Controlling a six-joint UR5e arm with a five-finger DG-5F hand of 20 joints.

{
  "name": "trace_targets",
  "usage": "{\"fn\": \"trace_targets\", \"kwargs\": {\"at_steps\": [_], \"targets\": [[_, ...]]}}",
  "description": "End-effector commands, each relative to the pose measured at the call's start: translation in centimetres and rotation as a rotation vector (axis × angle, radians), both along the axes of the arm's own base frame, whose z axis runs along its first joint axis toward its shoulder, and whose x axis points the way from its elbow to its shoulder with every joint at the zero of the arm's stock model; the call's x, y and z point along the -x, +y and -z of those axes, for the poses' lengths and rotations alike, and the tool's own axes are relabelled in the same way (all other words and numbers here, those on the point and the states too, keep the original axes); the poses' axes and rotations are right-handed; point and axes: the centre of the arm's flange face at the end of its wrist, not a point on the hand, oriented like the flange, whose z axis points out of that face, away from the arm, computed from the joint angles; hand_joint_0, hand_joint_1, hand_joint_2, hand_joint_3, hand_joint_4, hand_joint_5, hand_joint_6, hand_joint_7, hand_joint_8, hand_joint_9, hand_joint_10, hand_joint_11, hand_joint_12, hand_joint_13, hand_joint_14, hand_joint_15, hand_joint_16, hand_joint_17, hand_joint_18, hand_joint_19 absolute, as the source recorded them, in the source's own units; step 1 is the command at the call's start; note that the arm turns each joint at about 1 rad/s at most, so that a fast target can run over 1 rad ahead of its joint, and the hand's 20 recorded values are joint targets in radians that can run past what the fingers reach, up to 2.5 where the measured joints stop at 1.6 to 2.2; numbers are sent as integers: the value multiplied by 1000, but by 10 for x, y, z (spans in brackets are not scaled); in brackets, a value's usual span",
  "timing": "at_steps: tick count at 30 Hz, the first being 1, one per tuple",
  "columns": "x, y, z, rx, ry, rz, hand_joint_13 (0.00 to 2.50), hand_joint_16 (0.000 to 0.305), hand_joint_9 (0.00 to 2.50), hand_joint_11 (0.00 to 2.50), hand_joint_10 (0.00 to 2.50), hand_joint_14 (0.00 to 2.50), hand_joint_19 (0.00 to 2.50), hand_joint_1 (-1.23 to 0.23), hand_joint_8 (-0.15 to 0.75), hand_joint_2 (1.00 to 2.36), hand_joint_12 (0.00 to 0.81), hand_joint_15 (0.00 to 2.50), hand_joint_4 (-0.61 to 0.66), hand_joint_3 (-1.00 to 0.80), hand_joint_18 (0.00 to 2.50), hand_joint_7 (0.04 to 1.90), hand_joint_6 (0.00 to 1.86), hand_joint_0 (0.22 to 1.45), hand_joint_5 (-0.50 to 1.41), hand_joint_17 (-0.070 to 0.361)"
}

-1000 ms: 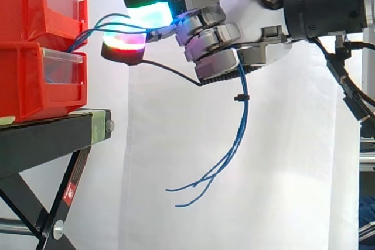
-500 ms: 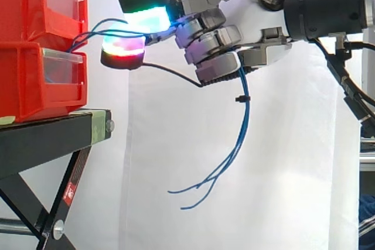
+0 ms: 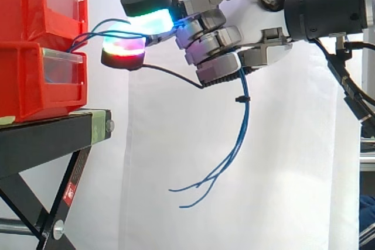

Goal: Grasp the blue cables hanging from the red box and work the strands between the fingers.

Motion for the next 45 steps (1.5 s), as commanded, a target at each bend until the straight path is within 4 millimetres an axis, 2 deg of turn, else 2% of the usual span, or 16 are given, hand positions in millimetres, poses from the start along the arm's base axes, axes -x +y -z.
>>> {"fn": "trace_targets", "kwargs": {"at_steps": [1, 4, 7, 11, 13, 15, 19, 24, 28, 30, 32, 36, 39, 42, 43, 45], "targets": [[0, 0, 0, 0, 1, 0, 1005, 58, 816, 2295, 2500, 2500, 1483, -674, 362, 1009, 407, 1461, 400, -196, 1396, 1088, 21, 844, 532, 131], [0, 0, 1, 0, 2, 0, 1005, 58, 816, 2295, 2500, 2500, 1483, -679, 362, 1017, 407, 1461, 256, -91, 1396, 1078, 20, 1241, 550, 131], [0, 0, 0, 0, 1, 0, 1005, 58, 816, 2295, 2500, 2500, 1483, -666, 362, 1018, 407, 1461, 223, -8, 1396, 1078, 21, 1373, 653, 131], [0, 0, 0, -1, -1, 0, 1005, 58, 816, 2295, 2500, 2500, 1483, -715, 362, 1017, 407, 1461, 310, -116, 1396, 988, 20, 1257, 655, 131], [0, 0, 0, -1, -1, 0, 1005, 58, 816, 2295, 2500, 2500, 1483, -744, 362, 1010, 407, 1461, 417, -155, 1396, 885, 15, 917, 488, 131], [0, 0, 0, -2, 0, 0, 1005, 58, 816, 2295, 2500, 2500, 1483, -704, 362, 1013, 407, 1461, 411, -273, 1396, 880, 15, 854, 437, 131], [0, 0, 0, -5, -1, 0, 1005, 58, 816, 2295, 2500, 2500, 1483, -675, 362, 1017, 407, 1461, 310, -133, 1396, 902, 16, 1291, 540, 131], [0, 0, 0, -5, -1, 0, 1005, 58, 816, 2295, 2500, 2500, 1483, -671, 362, 1016, 407, 1461, 318, -57, 1396, 937, 18, 1347, 627, 131], [0, 0, -1, -5, -4, 0, 1005, 58, 816, 2295, 2500, 2500, 1483, -740, 362, 1000, 407, 1461, 401, -8, 1396, 980, 18, 1020, 560, 131], [0, 0, 0, -5, -2, 0, 1005, 58, 816, 2295, 2500, 2500, 1483, -687, 362, 1011, 407, 1461, 415, -272, 1396, 1008, 19, 846, 503, 131], [0, 0, 0, -5, -2, 0, 1005, 58, 816, 2295, 2500, 2500, 1483, -684, 362, 1014, 407, 1461, 369, -377, 1396, 1055, 21, 853, 479, 131], [0, 0, 0, -6, -3, 2, 1005, 58, 816, 2295, 2500, 2500, 1483, -667, 362, 1019, 407, 1461, 192, -165, 1396, 1228, 19, 1314, 597, 131], [0, 0, 0, -15, -6, 2, 1005, 58, 816, 2295, 2500, 2500, 1483, -663, 362, 1018, 407, 1461, 207, -45, 1396, 1218, 22, 1374, 722, 131], [-1, 0, -1, -39, -18, -2, 1005, 58, 816, 2295, 2500, 2500, 1483, -726, 362, 1005, 407, 1461, 287, 143, 1396, 1186, 23, 1263, 739, 131], [-1, 2, -1, -58, -29, -9, 1005, 58, 816, 2295, 2500, 2500, 1483, -723, 362, 1304, 407, 1461, 357, 57, 1396, 1154, 22, 979, 718, 131], [-2, 4, -1, -72, -34, -18, 1005, 58, 816, 2295, 2500, 2500, 1483, -691, 362, 1487, 407, 1461, 419, -66, 1396, 1126, 22, 785, 671, 131]]}}
